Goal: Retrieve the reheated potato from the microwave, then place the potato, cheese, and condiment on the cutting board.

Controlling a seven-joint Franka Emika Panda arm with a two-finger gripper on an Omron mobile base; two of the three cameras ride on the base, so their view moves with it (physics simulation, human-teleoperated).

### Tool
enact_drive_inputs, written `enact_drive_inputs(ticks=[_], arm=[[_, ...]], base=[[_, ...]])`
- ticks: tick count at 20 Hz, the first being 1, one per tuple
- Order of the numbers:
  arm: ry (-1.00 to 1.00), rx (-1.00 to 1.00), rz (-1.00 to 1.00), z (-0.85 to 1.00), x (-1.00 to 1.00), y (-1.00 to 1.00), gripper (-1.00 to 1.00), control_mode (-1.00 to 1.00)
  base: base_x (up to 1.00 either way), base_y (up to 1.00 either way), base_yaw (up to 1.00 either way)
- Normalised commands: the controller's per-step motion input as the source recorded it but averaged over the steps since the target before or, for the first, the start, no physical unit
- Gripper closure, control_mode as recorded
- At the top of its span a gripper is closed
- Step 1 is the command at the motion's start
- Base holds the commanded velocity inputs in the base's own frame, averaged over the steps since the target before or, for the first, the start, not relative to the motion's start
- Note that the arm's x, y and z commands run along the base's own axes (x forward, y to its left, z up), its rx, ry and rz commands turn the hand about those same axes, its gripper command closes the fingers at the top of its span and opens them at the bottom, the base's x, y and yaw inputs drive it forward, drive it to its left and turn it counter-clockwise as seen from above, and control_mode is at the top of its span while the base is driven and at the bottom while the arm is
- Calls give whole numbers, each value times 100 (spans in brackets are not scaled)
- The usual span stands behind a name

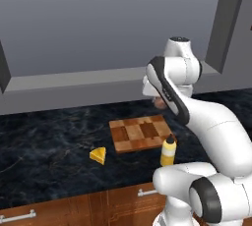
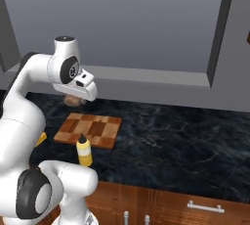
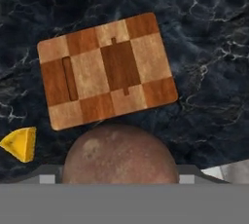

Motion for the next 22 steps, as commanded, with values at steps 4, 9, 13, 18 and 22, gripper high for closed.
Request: enact_drive_inputs(ticks=[4, 9, 13, 18, 22], arm=[[7, 0, 2, -69, 38, 7, 100, -100], [0, 0, 1, -53, 38, 8, 100, -100], [0, -2, 1, -58, 43, 6, 100, -100], [0, -3, 1, -45, 28, 0, 100, -100], [0, -1, 3, -40, 25, 2, 100, -100]], base=[[0, 0, 0], [0, 0, 0], [0, 0, 0], [0, 0, 0], [0, 0, 0]])
